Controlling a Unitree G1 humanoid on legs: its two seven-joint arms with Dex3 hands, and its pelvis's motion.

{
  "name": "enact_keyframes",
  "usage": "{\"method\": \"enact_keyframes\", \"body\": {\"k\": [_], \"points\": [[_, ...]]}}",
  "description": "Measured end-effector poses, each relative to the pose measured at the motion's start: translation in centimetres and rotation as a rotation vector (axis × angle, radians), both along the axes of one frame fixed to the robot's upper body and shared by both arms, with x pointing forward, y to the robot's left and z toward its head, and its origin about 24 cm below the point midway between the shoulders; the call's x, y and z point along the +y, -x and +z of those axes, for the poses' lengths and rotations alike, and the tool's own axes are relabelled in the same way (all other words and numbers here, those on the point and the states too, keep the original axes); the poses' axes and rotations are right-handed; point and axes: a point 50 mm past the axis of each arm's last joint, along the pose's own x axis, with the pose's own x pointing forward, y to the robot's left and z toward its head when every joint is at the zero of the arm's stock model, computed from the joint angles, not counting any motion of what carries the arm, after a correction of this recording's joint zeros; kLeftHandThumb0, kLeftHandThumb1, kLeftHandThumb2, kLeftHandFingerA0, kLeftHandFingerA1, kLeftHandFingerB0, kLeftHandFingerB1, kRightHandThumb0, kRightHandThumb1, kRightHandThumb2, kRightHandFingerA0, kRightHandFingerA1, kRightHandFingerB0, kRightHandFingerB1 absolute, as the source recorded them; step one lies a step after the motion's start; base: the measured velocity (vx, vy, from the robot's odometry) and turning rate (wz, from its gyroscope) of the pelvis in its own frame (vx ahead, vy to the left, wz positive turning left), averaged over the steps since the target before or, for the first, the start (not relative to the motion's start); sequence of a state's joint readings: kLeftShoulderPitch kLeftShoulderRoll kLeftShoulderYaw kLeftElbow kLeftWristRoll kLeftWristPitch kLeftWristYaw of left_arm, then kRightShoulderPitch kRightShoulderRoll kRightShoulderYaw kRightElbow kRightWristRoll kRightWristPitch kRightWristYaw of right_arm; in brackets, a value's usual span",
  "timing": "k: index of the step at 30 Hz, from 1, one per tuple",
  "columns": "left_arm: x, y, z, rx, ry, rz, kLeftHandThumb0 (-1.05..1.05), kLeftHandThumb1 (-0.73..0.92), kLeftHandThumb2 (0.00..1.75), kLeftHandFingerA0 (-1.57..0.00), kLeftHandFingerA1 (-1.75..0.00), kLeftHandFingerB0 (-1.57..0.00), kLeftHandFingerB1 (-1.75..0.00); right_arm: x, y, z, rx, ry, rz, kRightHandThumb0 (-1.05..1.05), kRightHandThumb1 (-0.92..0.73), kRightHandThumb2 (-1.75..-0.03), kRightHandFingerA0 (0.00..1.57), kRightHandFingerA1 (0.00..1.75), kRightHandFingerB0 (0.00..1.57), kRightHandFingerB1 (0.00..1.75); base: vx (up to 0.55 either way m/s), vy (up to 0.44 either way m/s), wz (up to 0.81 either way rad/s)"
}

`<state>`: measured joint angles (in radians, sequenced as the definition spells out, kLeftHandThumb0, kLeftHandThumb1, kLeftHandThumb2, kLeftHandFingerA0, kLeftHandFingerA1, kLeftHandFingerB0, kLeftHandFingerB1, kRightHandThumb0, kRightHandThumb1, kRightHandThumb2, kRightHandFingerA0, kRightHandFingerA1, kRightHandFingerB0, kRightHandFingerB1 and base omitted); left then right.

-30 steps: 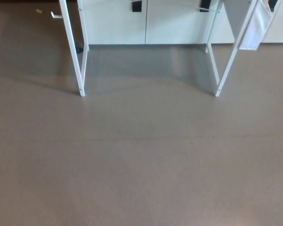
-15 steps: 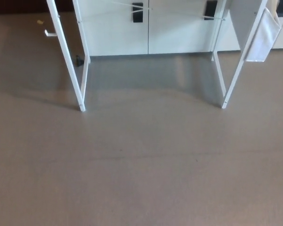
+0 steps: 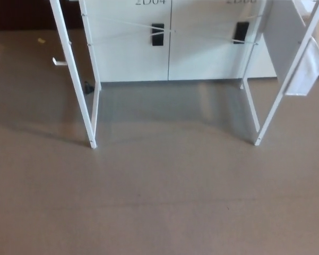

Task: The robot walk towards a table in front and uses its left hand to pick up the pot from the base and pour water to the cup on the right hand side

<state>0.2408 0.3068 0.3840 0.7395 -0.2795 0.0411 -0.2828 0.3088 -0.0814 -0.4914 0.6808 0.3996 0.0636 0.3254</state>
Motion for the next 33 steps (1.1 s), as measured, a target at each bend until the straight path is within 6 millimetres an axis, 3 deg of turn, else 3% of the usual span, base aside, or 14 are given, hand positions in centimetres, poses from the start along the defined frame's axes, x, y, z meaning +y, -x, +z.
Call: {"method": "enact_keyframes", "body": {"k": [1, 3, 4, 5, 10, 11, 13, 16, 17, 24, 25, 27, 28, 33], "points": [[0.0, -0.1, 0.0, -0.001, 0.000, -0.002, 0.03, 0.64, 0.57, -0.44, -0.39, -0.31, -0.34, 0.0, 0.0, -0.1, 0.002, -0.002, -0.002, -0.03, -0.76, -0.62, 0.27, 0.34, 0.16, 0.30, 0.21, -0.196, 0.13], [0.0, -0.3, 0.1, -0.005, 0.000, -0.003, 0.04, 0.65, 0.57, -0.43, -0.39, -0.31, -0.33, 0.3, 0.0, -0.3, 0.010, -0.013, -0.003, -0.03, -0.77, -0.63, 0.25, 0.34, 0.14, 0.29, 0.31, -0.184, -0.84], [-0.3, -0.6, 0.1, -0.011, 0.008, -0.007, 0.03, 0.47, 0.89, -0.30, -0.56, -0.18, -0.49, 0.0, -0.2, -0.2, 0.002, -0.004, 0.001, -0.03, -0.76, -0.62, 0.25, 0.34, 0.14, 0.29, 0.35, -0.069, 0.28], [-0.4, -0.7, 0.1, -0.014, 0.011, -0.008, 0.03, 0.47, 0.90, -0.28, -0.55, -0.18, -0.49, -0.2, -0.5, 0.0, -0.005, 0.005, 0.004, -0.02, -0.77, -0.63, 0.26, 0.34, 0.15, 0.29, 0.22, -0.127, 0.06], [-0.5, -1.2, 0.2, -0.029, 0.023, -0.011, 0.03, 0.46, 0.89, -0.25, -0.53, -0.18, -0.49, -0.4, -1.6, 0.5, -0.040, 0.022, 0.023, -0.02, -0.76, -0.63, 0.29, 0.36, 0.17, 0.30, 0.19, -0.103, -0.05], [-0.4, -1.3, 0.2, -0.033, 0.026, -0.008, 0.07, 0.66, 0.59, -0.39, -0.39, -0.30, -0.34, -0.4, -2.1, 0.7, -0.052, 0.028, 0.026, -0.02, -0.54, -0.94, 0.20, 0.51, 0.09, 0.46, 0.15, -0.002, -0.06], [-0.4, -1.5, 0.3, -0.039, 0.030, -0.003, 0.09, 0.66, 0.59, -0.42, -0.41, -0.33, -0.35, -0.4, -2.6, 0.9, -0.061, 0.034, 0.025, -0.01, -0.54, -0.95, 0.19, 0.51, 0.08, 0.46, 0.15, 0.041, -0.14], [-0.4, -1.9, 0.4, -0.053, 0.033, 0.009, 0.07, 0.67, 0.59, -0.43, -0.40, -0.33, -0.35, -0.4, -3.4, 0.9, -0.073, 0.034, 0.020, -0.02, -0.77, -0.63, 0.28, 0.35, 0.15, 0.29, 0.17, 0.132, -0.09], [-0.4, -2.0, 0.4, -0.055, 0.033, 0.010, 0.03, 0.70, 0.60, -0.40, -0.39, -0.31, -0.34, -0.4, -3.5, 1.0, -0.074, 0.034, 0.020, -0.04, -0.57, -0.97, 0.22, 0.53, 0.04, 0.44, 0.23, 0.171, -0.05], [0.0, -2.6, 0.5, -0.059, 0.037, 0.020, 0.00, 0.70, 0.60, -0.40, -0.39, -0.31, -0.34, 0.1, -4.5, 1.0, -0.085, 0.028, 0.051, -0.06, -0.55, -0.95, 0.20, 0.52, 0.06, 0.45, 0.23, 0.145, 0.00], [0.0, -2.6, 0.5, -0.058, 0.040, 0.019, 0.02, 0.72, 0.60, -0.38, -0.39, -0.29, -0.33, 0.2, -4.6, 1.0, -0.083, 0.030, 0.060, -0.06, -0.77, -0.63, 0.29, 0.37, 0.15, 0.30, 0.20, -0.017, 0.13], [-0.1, -2.7, 0.5, -0.059, 0.043, 0.019, 0.02, 0.72, 0.61, -0.38, -0.40, -0.28, -0.33, 0.4, -4.7, 1.0, -0.076, 0.033, 0.077, -0.07, -0.76, -0.62, 0.29, 0.37, 0.16, 0.31, 0.17, -0.061, 0.10], [-0.1, -2.7, 0.4, -0.059, 0.045, 0.019, 0.01, 0.51, 0.92, -0.27, -0.54, -0.17, -0.48, 0.4, -4.8, 1.0, -0.074, 0.035, 0.083, -0.08, -0.76, -0.62, 0.30, 0.37, 0.16, 0.30, 0.19, -0.111, 0.09], [0.0, -2.8, 0.4, -0.068, 0.055, 0.025, 0.03, 0.50, 0.92, -0.25, -0.54, -0.18, -0.49, 0.7, -5.1, 1.0, -0.061, 0.051, 0.123, -0.07, -0.76, -0.62, 0.30, 0.36, 0.17, 0.30, 0.21, -0.206, 0.14]]}}
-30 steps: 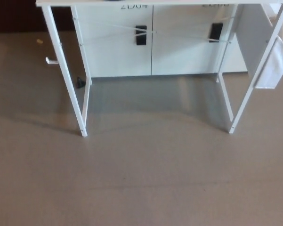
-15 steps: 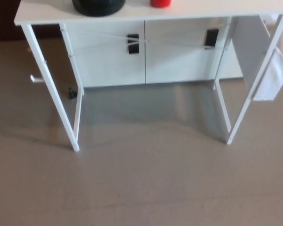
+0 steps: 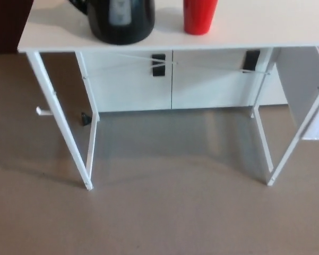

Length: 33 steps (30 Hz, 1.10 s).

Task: The robot walk towards a table in front and uses its left hand to pick up the pot from the base and pour water to the cup on the right hand side

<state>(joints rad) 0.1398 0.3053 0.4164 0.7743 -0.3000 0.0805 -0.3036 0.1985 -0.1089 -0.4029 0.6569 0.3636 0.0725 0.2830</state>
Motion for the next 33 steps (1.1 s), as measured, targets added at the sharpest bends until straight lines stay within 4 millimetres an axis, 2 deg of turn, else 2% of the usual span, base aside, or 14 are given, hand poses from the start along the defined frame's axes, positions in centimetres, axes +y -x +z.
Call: {"method": "enact_keyframes", "body": {"k": [1, 2, 11, 13, 14, 17, 18, 21, 22, 24, 28, 29, 31, 33], "points": [[-0.2, -0.2, 0.0, -0.012, 0.007, -0.001, 0.04, 0.68, 0.60, -0.40, -0.39, -0.31, -0.34, -0.2, -0.2, 0.2, -0.004, 0.011, 0.002, -0.08, -0.77, -0.62, 0.29, 0.35, 0.15, 0.29, 0.21, -0.326, 0.38], [-0.3, -0.4, 0.0, -0.025, 0.013, 0.001, 0.01, 0.67, 0.59, -0.42, -0.38, -0.34, -0.35, -0.4, -0.3, 0.4, -0.006, 0.022, 0.001, -0.08, -0.77, -0.62, 0.28, 0.35, 0.15, 0.29, 0.20, -0.326, 0.05], [-0.3, -0.8, 0.2, -0.115, 0.026, 0.062, -0.01, 0.68, 0.59, -0.39, -0.38, -0.31, -0.34, -0.6, -0.5, 0.7, -0.010, 0.036, -0.001, -0.07, -0.78, -0.63, 0.29, 0.35, 0.14, 0.29, 0.18, -0.011, -0.08], [-0.3, -0.9, 0.2, -0.085, 0.021, 0.035, -0.01, 0.48, 0.90, -0.25, -0.54, -0.19, -0.49, -0.6, -0.3, 0.6, -0.003, 0.036, -0.004, -0.07, -0.77, -0.63, 0.26, 0.34, 0.14, 0.29, 0.22, 0.166, -0.10], [-0.2, -0.9, 0.1, -0.062, 0.019, 0.012, -0.02, 0.67, 0.58, -0.41, -0.40, -0.33, -0.34, -0.6, -0.2, 0.6, 0.000, 0.036, -0.007, -0.06, -0.56, -0.95, 0.22, 0.52, 0.05, 0.45, 0.27, 0.230, -0.04], [0.1, -0.7, 0.2, -0.002, 0.001, -0.037, -0.04, 0.70, 0.60, -0.36, -0.40, -0.30, -0.34, -0.2, 0.1, 0.3, 0.006, 0.026, -0.010, -0.07, -0.54, -0.94, 0.23, 0.53, 0.05, 0.45, 0.24, 0.352, -0.18], [0.3, -0.4, 0.2, 0.020, -0.009, -0.049, -0.03, 0.49, 0.89, -0.26, -0.54, -0.20, -0.49, 0.0, 0.5, 0.1, 0.012, 0.021, -0.014, -0.07, -0.55, -0.95, 0.23, 0.54, 0.05, 0.45, 0.28, 0.168, 0.07], [0.5, 0.7, 0.0, 0.075, -0.020, -0.073, -0.04, 0.46, 0.88, -0.26, -0.54, -0.19, -0.49, 0.3, 1.6, -0.3, 0.031, 0.010, -0.026, -0.07, -0.54, -0.95, 0.26, 0.55, 0.07, 0.46, 0.23, 0.098, 0.06], [0.4, 1.1, -0.3, 0.098, -0.022, -0.086, -0.06, 0.61, 0.57, -0.50, -0.43, -0.33, -0.35, 0.4, 2.1, -0.4, 0.036, 0.011, -0.030, -0.06, -0.54, -0.94, 0.24, 0.54, 0.08, 0.46, 0.25, 0.041, 0.08], [0.2, 1.5, -0.5, 0.123, -0.027, -0.103, -0.04, 0.61, 0.57, -0.57, -0.43, -0.31, -0.34, 0.3, 2.5, -0.4, 0.034, 0.015, -0.034, -0.06, -0.53, -0.93, 0.27, 0.55, 0.08, 0.46, 0.22, 0.005, 0.09], [-0.2, 1.7, -0.2, 0.125, -0.058, -0.125, -0.09, 0.63, 0.56, -0.54, -0.40, -0.30, -0.33, 0.4, 2.8, -0.4, 0.021, 0.021, -0.040, -0.04, -0.54, -0.94, 0.28, 0.56, 0.08, 0.46, 0.20, -0.094, 0.12], [-0.2, 1.7, -0.2, 0.125, -0.061, -0.125, -0.05, 0.46, 0.88, -0.39, -0.59, -0.17, -0.48, 0.5, 2.9, -0.5, 0.021, 0.020, -0.040, -0.04, -0.54, -0.94, 0.27, 0.55, 0.09, 0.46, 0.28, -0.167, 0.15], [-0.3, 1.7, -0.1, 0.125, -0.063, -0.124, -0.05, 0.63, 0.58, -0.42, -0.38, -0.29, -0.33, 0.7, 3.0, -0.6, 0.018, 0.017, -0.039, -0.04, -0.54, -0.94, 0.28, 0.55, 0.09, 0.46, 0.32, -0.118, -0.09], [-0.7, 1.0, 0.0, 0.100, -0.062, -0.140, -0.03, 0.45, 0.86, -0.33, -0.55, -0.17, -0.48, 0.4, 2.7, -0.3, -0.002, 0.035, -0.039, -0.04, -0.54, -0.94, 0.26, 0.55, 0.09, 0.46, 0.26, -0.130, 0.21]]}}
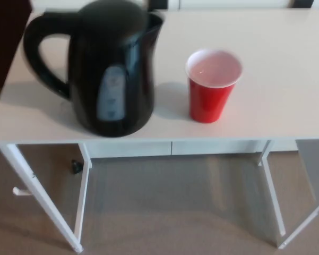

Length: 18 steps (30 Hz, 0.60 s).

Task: The robot walk towards a table in front and uses its left hand to pick up the pot from the base and pour water to the cup on the right hand side

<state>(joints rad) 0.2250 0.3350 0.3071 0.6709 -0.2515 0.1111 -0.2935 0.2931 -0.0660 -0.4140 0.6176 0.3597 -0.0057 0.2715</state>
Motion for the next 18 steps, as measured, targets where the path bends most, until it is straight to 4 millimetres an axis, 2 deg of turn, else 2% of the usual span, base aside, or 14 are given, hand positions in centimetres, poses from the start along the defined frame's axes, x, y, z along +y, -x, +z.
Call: {"method": "enact_keyframes", "body": {"k": [2, 5, 6, 10, 14, 15, 16, 18], "points": [[-0.2, 0.0, 0.0, -0.006, 0.001, -0.004, -0.03, 0.46, 0.87, -0.26, -0.53, -0.15, -0.47, -0.1, -0.1, 0.1, -0.008, 0.005, -0.001, -0.03, -0.55, -0.95, 0.29, 0.56, 0.08, 0.46, 0.23, -0.105, -0.01], [-0.2, 0.2, 0.0, -0.003, 0.002, -0.006, -0.05, 0.46, 0.87, -0.35, -0.57, -0.16, -0.48, -0.1, 0.0, 0.1, -0.010, 0.009, -0.001, -0.04, -0.55, -0.95, 0.31, 0.57, 0.09, 0.46, 0.20, -0.044, -0.12], [-0.2, 0.2, 0.0, -0.002, 0.002, -0.006, -0.07, 0.63, 0.58, -0.51, -0.41, -0.30, -0.34, -0.1, 0.0, 0.1, -0.012, 0.010, -0.001, -0.04, -0.55, -0.95, 0.31, 0.57, 0.08, 0.46, 0.19, 0.018, -0.12], [-0.3, 0.0, 0.0, -0.007, 0.003, -0.003, -0.08, 0.61, 0.58, -0.56, -0.44, -0.31, -0.34, -0.1, 0.1, 0.0, -0.010, 0.009, -0.002, -0.05, -0.54, -0.94, 0.38, 0.61, 0.08, 0.46, 0.19, 0.105, -0.11], [0.0, -0.5, 0.1, -0.017, -0.002, 0.016, -0.10, 0.62, 0.58, -0.50, -0.49, -0.30, -0.34, 0.1, 0.2, -0.1, -0.009, 0.005, 0.001, -0.04, -0.55, -0.95, 0.30, 0.57, 0.09, 0.46, 0.29, 0.187, 0.04], [0.2, -0.8, 0.2, -0.022, -0.007, 0.020, -0.07, 0.62, 0.58, -0.48, -0.43, -0.30, -0.34, 0.1, 0.0, -0.1, -0.015, 0.006, 0.006, -0.05, -0.55, -0.95, 0.29, 0.56, 0.09, 0.46, 0.16, 0.173, 0.06], [0.3, -1.0, 0.3, -0.025, -0.011, 0.022, -0.08, 0.61, 0.57, -0.52, -0.50, -0.33, -0.35, 0.2, -0.1, -0.1, -0.018, 0.006, 0.008, -0.05, -0.55, -0.95, 0.29, 0.56, 0.09, 0.46, 0.12, 0.116, 0.03], [0.6, -1.1, 0.6, -0.024, -0.025, 0.028, -0.09, 0.59, 0.58, -0.53, -0.49, -0.34, -0.35, 0.3, -0.3, -0.1, -0.021, 0.006, 0.012, -0.04, -0.56, -0.95, 0.26, 0.55, 0.07, 0.46, 0.06, 0.050, 0.01]]}}
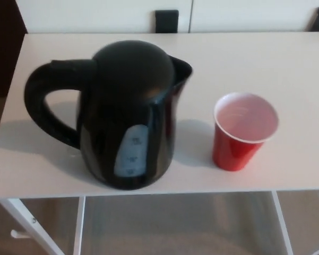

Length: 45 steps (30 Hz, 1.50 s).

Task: The robot walk towards a table in front and uses its left hand to pick up the pot from the base and pour water to the cup on the right hand side

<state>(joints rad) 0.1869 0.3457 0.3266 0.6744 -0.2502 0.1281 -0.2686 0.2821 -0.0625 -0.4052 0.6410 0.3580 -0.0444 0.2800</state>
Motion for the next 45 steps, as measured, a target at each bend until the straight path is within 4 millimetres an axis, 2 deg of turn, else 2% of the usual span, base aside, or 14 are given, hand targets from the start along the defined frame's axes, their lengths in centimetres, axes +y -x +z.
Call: {"method": "enact_keyframes", "body": {"k": [8, 9, 10, 11, 12, 13, 17, 18, 19, 22, 23, 35, 40, 45], "points": [[0.9, 0.6, 1.0, 0.078, -0.065, -0.026, -0.12, 0.58, 0.56, -0.55, -0.44, -0.39, -0.36, 0.1, 0.3, -0.2, 0.001, -0.010, 0.011, -0.05, -0.55, -0.94, 0.24, 0.54, 0.07, 0.46, 0.01, -0.066, 0.02], [1.3, 1.1, 1.3, 0.098, -0.078, -0.028, -0.13, 0.58, 0.57, -0.55, -0.44, -0.38, -0.36, 0.1, 0.3, -0.2, 0.001, -0.011, 0.012, -0.07, -0.76, -0.64, 0.29, 0.38, 0.17, 0.31, -0.05, -0.201, -0.07], [1.5, 1.4, 1.4, 0.105, -0.081, -0.028, -0.13, 0.58, 0.57, -0.55, -0.44, -0.38, -0.36, 0.2, 0.3, -0.3, 0.006, -0.015, 0.012, -0.07, -0.76, -0.64, 0.29, 0.38, 0.17, 0.31, -0.12, -0.152, -0.51], [1.6, 1.6, 1.6, 0.113, -0.083, -0.031, -0.13, 0.57, 0.56, -0.55, -0.44, -0.39, -0.36, 0.0, 0.2, -0.2, 0.001, -0.013, 0.015, -0.05, -0.55, -0.94, 0.20, 0.52, 0.09, 0.46, -0.18, -0.227, 0.14], [1.6, 1.7, 1.8, 0.116, -0.081, -0.035, -0.18, 0.52, 0.61, -0.56, -0.49, -0.37, -0.40, -0.2, 0.2, -0.1, 0.000, -0.006, 0.014, -0.05, -0.54, -0.94, 0.20, 0.52, 0.09, 0.46, -0.18, -0.215, 0.05], [1.7, 1.9, 1.8, 0.120, -0.076, -0.031, -0.14, 0.60, 0.57, -0.60, -0.46, -0.39, -0.37, -0.4, 0.2, -0.1, -0.001, -0.001, 0.013, -0.07, -0.74, -0.62, 0.30, 0.37, 0.19, 0.31, -0.10, -0.111, -0.01], [2.4, 3.0, 2.3, 0.127, -0.061, 0.011, -0.10, 0.57, 0.56, -0.64, -0.47, -0.39, -0.36, -0.5, 0.4, -0.1, 0.005, -0.002, 0.007, -0.06, -0.76, -0.62, 0.30, 0.37, 0.17, 0.31, -0.03, -0.031, -0.02], [2.5, 3.2, 2.4, 0.122, -0.058, 0.021, -0.10, 0.58, 0.57, -0.60, -0.43, -0.37, -0.36, -0.5, 0.4, -0.1, 0.006, -0.002, 0.007, -0.05, -0.76, -0.62, 0.30, 0.37, 0.17, 0.31, 0.00, 0.000, 0.00], [2.7, 3.3, 2.6, 0.114, -0.054, 0.035, -0.16, 0.60, 0.57, -0.44, -0.38, -0.36, -0.35, -0.5, 0.4, -0.2, 0.006, -0.003, 0.006, -0.04, -0.78, -0.63, 0.29, 0.36, 0.16, 0.31, -0.04, 0.067, -0.08], [3.0, 3.6, 3.3, 0.079, -0.039, 0.055, -0.16, 0.59, 0.58, -0.40, -0.37, -0.35, -0.35, -0.5, 0.2, -0.3, 0.008, -0.007, 0.003, -0.05, -0.76, -0.62, 0.29, 0.37, 0.17, 0.31, -0.04, 0.111, -0.03], [2.9, 3.6, 3.3, 0.068, -0.028, 0.065, -0.16, 0.59, 0.58, -0.41, -0.38, -0.34, -0.35, -0.5, 0.2, -0.3, 0.009, -0.009, 0.001, -0.04, -0.55, -0.95, 0.20, 0.52, 0.08, 0.46, -0.10, 0.221, 0.76], [2.7, 3.0, 3.6, 0.011, 0.010, 0.071, -0.15, 0.60, 0.58, -0.44, -0.40, -0.32, -0.35, -0.2, 0.1, -0.5, 0.004, -0.026, 0.003, -0.06, -0.54, -0.95, 0.27, 0.56, 0.09, 0.47, 0.00, 0.040, 0.05], [2.4, 2.7, 3.7, -0.028, 0.015, 0.092, -0.19, 0.55, 0.56, -0.44, -0.38, -0.35, -0.35, -0.2, -0.1, -0.4, -0.007, -0.024, 0.012, -0.06, -0.54, -0.94, 0.20, 0.53, 0.08, 0.46, 0.02, -0.055, 0.01], [1.9, 2.3, 4.1, -0.124, -0.001, 0.130, -0.23, 0.53, 0.57, -0.39, -0.35, -0.28, -0.32, -0.3, 0.1, -0.4, -0.009, -0.025, 0.015, -0.05, -0.54, -0.95, 0.24, 0.54, 0.11, 0.47, 0.00, 0.000, 0.00]]}}
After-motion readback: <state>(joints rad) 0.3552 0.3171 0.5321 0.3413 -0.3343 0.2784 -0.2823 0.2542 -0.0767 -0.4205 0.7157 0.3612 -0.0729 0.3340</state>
